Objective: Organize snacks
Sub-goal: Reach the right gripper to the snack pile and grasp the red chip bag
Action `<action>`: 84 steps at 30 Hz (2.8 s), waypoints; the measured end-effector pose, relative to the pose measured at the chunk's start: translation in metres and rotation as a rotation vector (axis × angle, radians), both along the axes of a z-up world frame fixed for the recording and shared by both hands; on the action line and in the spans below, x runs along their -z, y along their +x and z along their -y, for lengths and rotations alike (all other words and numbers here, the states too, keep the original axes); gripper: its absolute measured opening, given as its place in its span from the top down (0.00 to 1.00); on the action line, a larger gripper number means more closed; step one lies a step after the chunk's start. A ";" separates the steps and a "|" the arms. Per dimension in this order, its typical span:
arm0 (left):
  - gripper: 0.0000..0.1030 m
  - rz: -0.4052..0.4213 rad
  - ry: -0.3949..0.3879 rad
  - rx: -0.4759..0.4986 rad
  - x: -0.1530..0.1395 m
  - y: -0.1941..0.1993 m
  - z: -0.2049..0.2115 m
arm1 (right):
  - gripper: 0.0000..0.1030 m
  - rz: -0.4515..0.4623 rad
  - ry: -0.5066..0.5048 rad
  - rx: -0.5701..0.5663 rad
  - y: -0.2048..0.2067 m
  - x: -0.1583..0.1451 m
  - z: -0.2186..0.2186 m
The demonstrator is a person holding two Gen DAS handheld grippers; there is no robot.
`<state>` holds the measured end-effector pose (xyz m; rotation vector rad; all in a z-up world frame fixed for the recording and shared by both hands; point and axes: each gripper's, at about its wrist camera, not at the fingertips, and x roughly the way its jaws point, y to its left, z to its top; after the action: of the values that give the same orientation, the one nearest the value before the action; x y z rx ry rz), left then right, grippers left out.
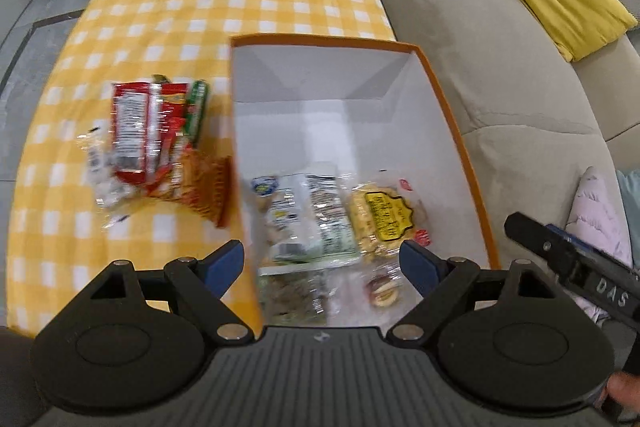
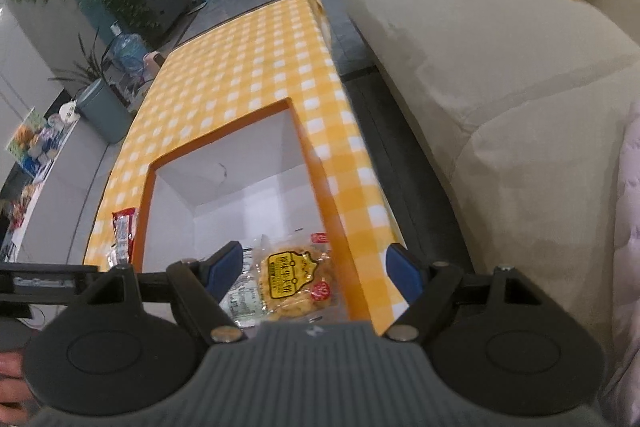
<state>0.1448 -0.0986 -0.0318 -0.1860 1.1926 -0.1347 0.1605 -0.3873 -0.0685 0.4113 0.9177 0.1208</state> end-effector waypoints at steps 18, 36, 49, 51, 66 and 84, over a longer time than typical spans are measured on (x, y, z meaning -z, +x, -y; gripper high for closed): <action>0.01 0.153 -0.016 -0.304 -0.027 -0.046 -0.158 | 0.25 0.337 -0.044 -0.064 -0.026 -0.068 -0.054; 0.01 0.084 -0.205 -0.342 0.075 -0.023 -0.235 | 0.34 0.363 -0.514 -0.884 0.008 -0.015 -0.253; 0.01 0.035 -0.189 -0.324 0.093 -0.011 -0.243 | 0.27 0.041 -0.660 -1.242 0.099 0.044 -0.313; 0.01 0.024 -0.191 -0.328 0.094 -0.009 -0.245 | 0.25 -0.023 -0.659 -1.257 0.113 0.053 -0.320; 0.01 0.017 -0.192 -0.338 0.100 -0.010 -0.253 | 0.30 -0.097 -0.719 -1.426 0.135 0.085 -0.357; 0.01 -0.005 -0.168 -0.340 0.103 -0.009 -0.251 | 0.58 -0.129 -0.732 -1.310 0.132 0.090 -0.358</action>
<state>0.1356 0.1524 -0.1343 -0.5329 1.1384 0.0641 0.2929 -0.0294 -0.1588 -0.9226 1.1578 0.9219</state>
